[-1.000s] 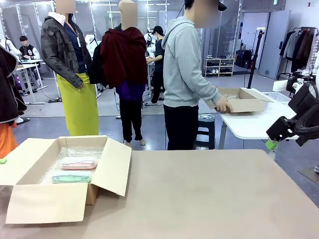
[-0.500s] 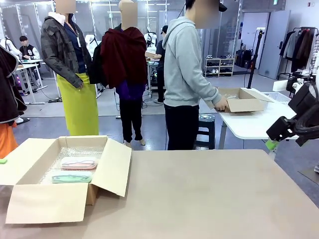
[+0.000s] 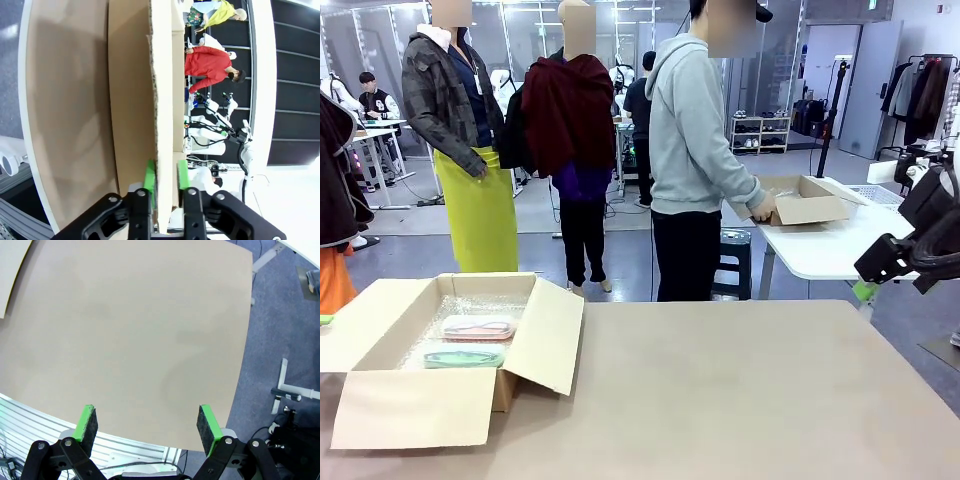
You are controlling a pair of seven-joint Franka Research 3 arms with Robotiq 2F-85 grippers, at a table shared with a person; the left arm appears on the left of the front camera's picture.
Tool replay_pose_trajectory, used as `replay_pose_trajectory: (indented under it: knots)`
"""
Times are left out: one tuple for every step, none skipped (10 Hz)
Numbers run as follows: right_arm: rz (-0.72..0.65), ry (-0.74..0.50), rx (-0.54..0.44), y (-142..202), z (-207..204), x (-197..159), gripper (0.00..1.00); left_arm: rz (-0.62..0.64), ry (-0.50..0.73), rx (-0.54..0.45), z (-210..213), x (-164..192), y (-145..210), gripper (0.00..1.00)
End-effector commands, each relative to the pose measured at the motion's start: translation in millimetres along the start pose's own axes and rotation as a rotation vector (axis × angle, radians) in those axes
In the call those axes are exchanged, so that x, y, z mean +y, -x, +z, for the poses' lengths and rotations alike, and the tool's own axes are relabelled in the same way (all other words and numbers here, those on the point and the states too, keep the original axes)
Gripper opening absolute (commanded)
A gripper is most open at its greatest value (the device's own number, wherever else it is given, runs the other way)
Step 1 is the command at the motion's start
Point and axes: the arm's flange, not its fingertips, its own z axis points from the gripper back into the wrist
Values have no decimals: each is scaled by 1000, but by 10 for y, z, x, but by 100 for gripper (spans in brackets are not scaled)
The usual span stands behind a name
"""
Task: Pack the glasses set securely to prepare it for shipping.
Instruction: Position the Package Box on the left side of the table.
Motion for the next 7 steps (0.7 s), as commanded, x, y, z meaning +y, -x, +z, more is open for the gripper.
replay_pose_trajectory:
  knots:
    - [2,10,5,11,6,6,100,-18,-14,-10,-41,-75,134,78]
    - [2,10,5,11,6,6,100,-25,-15,-12,-35,-109,137,54]
    - [2,10,5,11,6,6,100,-31,-34,-15,-13,-148,117,100]
    - [2,10,5,11,6,6,100,-43,-66,-24,28,-221,79,91]
    - [2,10,5,11,6,6,100,-89,-139,-28,113,-421,9,100]
    - [2,10,5,11,6,6,100,-150,-229,1,185,-695,-56,93]
    - [2,10,5,11,6,6,100,-233,-300,27,207,-993,-83,100]
